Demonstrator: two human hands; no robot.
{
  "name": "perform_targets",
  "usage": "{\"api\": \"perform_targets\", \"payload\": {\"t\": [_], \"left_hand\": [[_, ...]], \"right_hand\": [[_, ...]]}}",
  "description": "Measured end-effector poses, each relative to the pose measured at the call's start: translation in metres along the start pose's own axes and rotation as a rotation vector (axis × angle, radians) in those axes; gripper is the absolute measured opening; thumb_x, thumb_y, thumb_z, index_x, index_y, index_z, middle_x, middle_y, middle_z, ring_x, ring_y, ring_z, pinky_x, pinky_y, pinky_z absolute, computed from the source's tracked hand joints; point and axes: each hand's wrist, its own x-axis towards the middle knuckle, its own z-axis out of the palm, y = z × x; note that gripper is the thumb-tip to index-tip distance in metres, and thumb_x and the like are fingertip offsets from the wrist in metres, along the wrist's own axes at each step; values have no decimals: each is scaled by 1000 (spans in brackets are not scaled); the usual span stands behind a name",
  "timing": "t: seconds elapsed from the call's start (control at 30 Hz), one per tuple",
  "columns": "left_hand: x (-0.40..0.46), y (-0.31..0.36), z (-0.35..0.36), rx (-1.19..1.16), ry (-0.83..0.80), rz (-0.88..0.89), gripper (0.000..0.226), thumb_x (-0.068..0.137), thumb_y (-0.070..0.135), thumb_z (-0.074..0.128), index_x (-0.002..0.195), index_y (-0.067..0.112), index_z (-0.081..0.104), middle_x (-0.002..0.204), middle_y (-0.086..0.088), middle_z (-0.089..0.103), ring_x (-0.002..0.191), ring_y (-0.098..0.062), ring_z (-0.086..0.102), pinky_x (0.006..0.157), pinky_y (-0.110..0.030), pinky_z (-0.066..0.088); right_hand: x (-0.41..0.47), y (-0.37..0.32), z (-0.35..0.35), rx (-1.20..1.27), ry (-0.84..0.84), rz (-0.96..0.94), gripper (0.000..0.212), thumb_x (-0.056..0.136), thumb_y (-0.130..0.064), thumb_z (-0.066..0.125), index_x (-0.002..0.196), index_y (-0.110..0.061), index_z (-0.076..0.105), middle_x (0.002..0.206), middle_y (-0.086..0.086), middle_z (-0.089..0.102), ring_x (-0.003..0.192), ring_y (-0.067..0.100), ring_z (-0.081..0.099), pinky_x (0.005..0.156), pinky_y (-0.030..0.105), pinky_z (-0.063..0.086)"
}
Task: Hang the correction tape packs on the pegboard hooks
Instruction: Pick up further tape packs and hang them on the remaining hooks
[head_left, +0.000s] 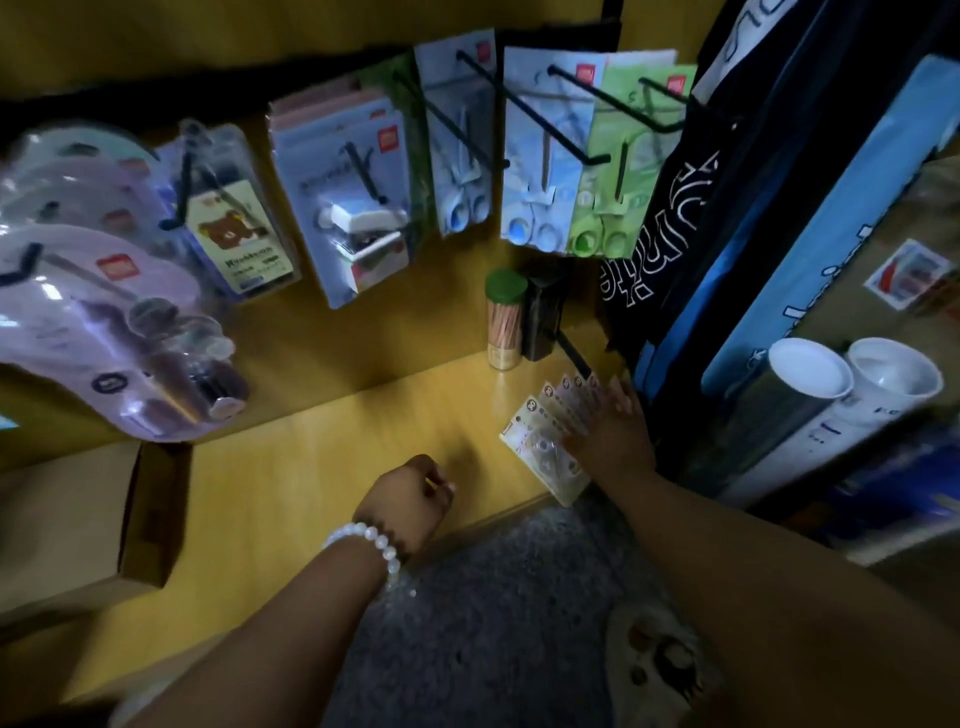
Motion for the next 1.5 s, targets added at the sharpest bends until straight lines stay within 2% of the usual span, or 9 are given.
{"api": "perform_targets", "payload": {"t": [0.13,0.33,0.63,0.83,1.0,1.17,1.27,1.4,1.5], "left_hand": [[15,-5,13,-34,-16,-23,17,94,32,56,99,16,60,78,-4,70,81,-22,67,66,-25,43],[28,-13,32,-92,-53,-56,12,93,30,56,96,18,58,81,-6,72,76,-20,68,69,-27,48],[32,-17,39,-139,-66,-81,13,93,29,55,98,18,60,85,-5,72,77,-21,68,73,-31,52],[34,-22,41,-190,-59,-102,11,92,30,58,96,19,60,87,-3,72,80,-23,69,75,-33,52],[37,-22,40,-619,-23,-314,34,87,37,68,108,11,61,90,-7,71,87,-25,69,81,-44,58],[35,-6,34,-1247,-228,-454,35,92,42,59,103,10,69,94,-8,78,84,-21,73,68,-32,54],[36,-3,38,-1448,-258,-420,37,92,27,59,120,3,63,107,-15,74,94,-28,73,80,-42,56],[39,-6,46,-1552,-240,-447,51,80,21,68,129,6,60,121,-17,69,111,-33,66,88,-50,54],[40,-10,49,-1587,-231,-492,30,87,23,65,113,9,68,102,-14,76,88,-28,75,66,-43,61]], "right_hand": [[12,-3,21,74,14,95,96,75,-82,21,152,-25,25,160,4,21,149,25,9,120,46,8],[11,-19,38,250,-37,285,104,78,-76,46,154,-15,8,162,9,5,149,29,4,120,44,6],[13,-39,50,131,-40,239,66,89,-55,51,137,-10,45,143,14,43,134,31,37,110,40,26],[13,-44,33,345,-137,244,41,92,-42,55,116,-8,61,112,12,67,104,29,63,82,34,48],[6,-62,28,1287,-281,285,43,80,-24,76,117,-5,65,114,13,70,104,30,66,89,45,56],[-12,-77,10,1513,-487,135,30,88,-14,67,117,-7,68,107,9,72,96,23,70,81,32,58],[-15,-80,7,1545,-506,96,26,93,-23,61,114,-10,69,106,5,72,95,18,69,83,30,57],[-6,-71,14,1303,-218,181,38,94,-48,49,91,-17,70,92,2,70,94,22,65,86,35,50],[6,-42,26,749,174,330,53,91,-51,52,124,-11,59,132,14,56,126,30,49,101,39,38]]}}
